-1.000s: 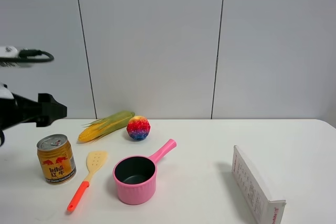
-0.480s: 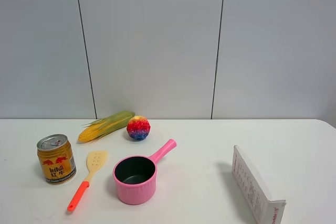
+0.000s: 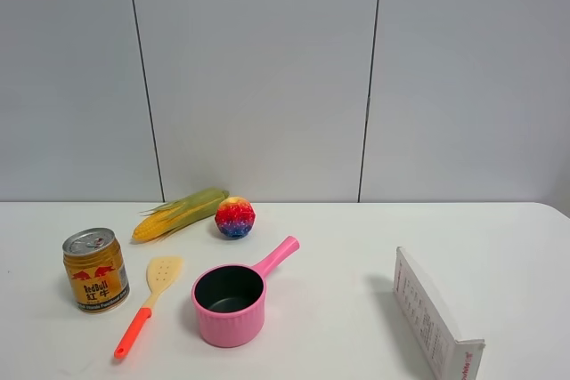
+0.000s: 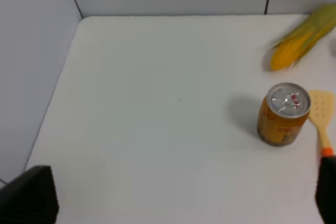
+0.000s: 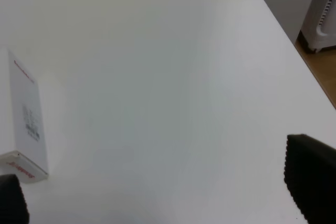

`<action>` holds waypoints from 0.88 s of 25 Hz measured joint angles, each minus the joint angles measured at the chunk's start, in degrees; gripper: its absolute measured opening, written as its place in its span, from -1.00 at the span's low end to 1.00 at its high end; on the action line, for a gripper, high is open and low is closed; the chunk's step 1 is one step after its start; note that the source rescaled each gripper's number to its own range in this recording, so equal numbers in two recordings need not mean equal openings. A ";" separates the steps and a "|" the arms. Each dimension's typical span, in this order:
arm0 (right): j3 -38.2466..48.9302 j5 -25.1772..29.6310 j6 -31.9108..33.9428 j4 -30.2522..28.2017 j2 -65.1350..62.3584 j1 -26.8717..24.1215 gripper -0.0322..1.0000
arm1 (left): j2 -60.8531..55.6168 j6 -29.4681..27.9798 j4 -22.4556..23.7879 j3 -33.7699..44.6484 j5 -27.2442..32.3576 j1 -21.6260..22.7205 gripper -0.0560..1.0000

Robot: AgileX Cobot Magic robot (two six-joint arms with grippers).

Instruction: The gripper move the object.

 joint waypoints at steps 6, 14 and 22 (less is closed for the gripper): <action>0.00 0.00 0.00 0.00 0.00 0.00 1.00 | -9.25 -2.84 0.52 2.13 2.69 0.00 0.97; 0.00 0.00 0.00 0.00 0.00 0.00 1.00 | -17.59 -7.79 -4.03 16.24 -1.51 0.00 0.97; 0.00 0.00 0.00 0.00 0.00 0.00 1.00 | -22.25 -7.15 -4.92 23.49 -2.59 0.00 0.97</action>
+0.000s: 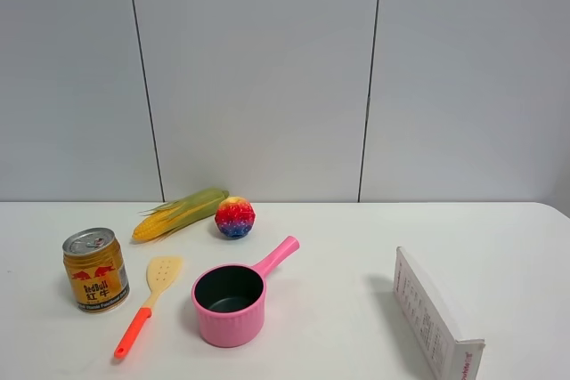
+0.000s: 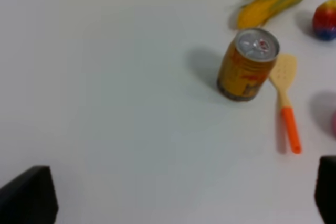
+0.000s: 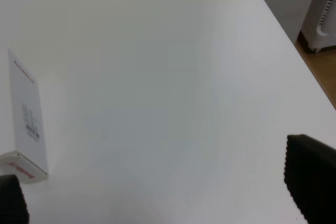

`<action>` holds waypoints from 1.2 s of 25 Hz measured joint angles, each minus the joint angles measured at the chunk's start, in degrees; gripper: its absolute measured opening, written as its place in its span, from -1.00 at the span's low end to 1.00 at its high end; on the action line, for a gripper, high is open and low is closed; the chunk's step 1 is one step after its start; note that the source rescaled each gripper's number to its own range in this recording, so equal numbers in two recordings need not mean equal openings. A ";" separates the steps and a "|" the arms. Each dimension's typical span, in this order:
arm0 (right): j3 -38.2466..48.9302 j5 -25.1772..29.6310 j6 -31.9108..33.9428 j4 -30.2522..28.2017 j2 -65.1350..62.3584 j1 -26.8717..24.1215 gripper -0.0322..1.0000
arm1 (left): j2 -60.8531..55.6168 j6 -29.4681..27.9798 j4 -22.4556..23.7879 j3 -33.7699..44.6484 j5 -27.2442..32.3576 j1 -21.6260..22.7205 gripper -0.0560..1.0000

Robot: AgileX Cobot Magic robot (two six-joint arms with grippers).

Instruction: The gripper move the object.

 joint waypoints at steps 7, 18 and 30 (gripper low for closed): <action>0.00 0.00 0.00 0.00 0.00 0.00 1.00 | -2.86 10.34 -2.15 1.77 -1.35 0.00 0.97; 0.00 0.00 0.00 0.00 0.00 0.00 1.00 | -2.86 17.42 -7.28 1.88 -1.70 0.07 0.97; 0.00 0.00 0.00 0.00 0.00 0.00 1.00 | -2.86 17.57 -7.40 1.88 -1.70 6.52 0.97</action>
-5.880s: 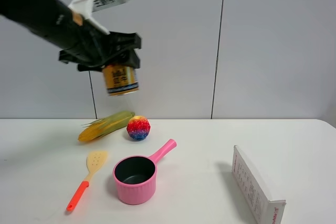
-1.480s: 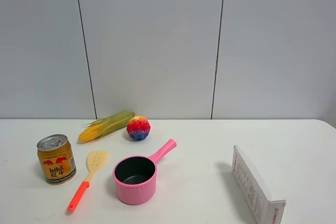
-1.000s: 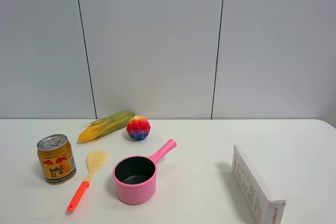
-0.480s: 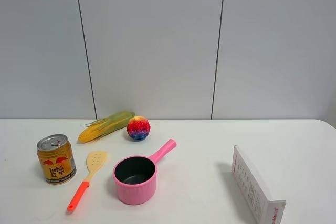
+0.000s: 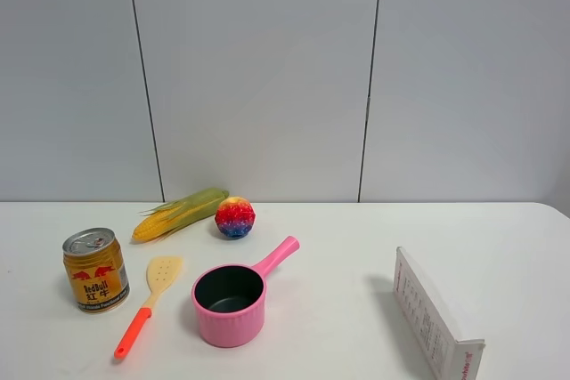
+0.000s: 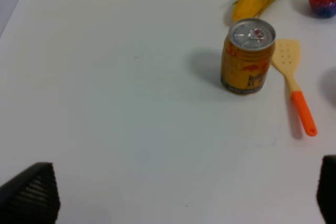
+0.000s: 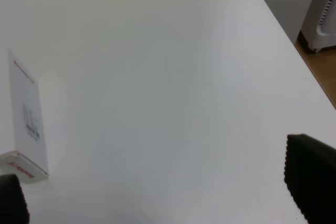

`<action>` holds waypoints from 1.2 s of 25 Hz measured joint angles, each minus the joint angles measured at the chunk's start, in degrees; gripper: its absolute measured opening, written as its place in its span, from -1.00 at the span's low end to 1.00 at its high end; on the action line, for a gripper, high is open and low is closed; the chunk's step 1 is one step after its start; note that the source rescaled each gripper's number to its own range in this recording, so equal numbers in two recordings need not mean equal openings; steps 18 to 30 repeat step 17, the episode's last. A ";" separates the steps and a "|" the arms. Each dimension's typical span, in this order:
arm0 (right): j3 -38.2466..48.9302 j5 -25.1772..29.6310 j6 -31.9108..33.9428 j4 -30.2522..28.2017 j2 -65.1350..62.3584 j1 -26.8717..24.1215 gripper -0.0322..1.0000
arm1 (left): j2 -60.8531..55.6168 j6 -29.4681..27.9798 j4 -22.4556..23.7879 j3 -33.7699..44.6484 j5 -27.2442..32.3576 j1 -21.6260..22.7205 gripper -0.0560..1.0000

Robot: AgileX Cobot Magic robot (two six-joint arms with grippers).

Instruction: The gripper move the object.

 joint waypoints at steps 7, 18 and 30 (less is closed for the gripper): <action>0.00 0.00 0.00 0.00 0.00 0.00 1.00 | 0.00 0.00 -0.05 0.00 0.00 0.07 0.97; 0.00 0.00 0.00 0.00 0.00 0.00 1.00 | 0.00 0.00 -0.05 0.00 0.00 0.07 0.97; 0.00 0.00 0.00 0.00 0.00 0.00 1.00 | 0.00 0.00 -0.05 0.00 0.00 0.07 0.97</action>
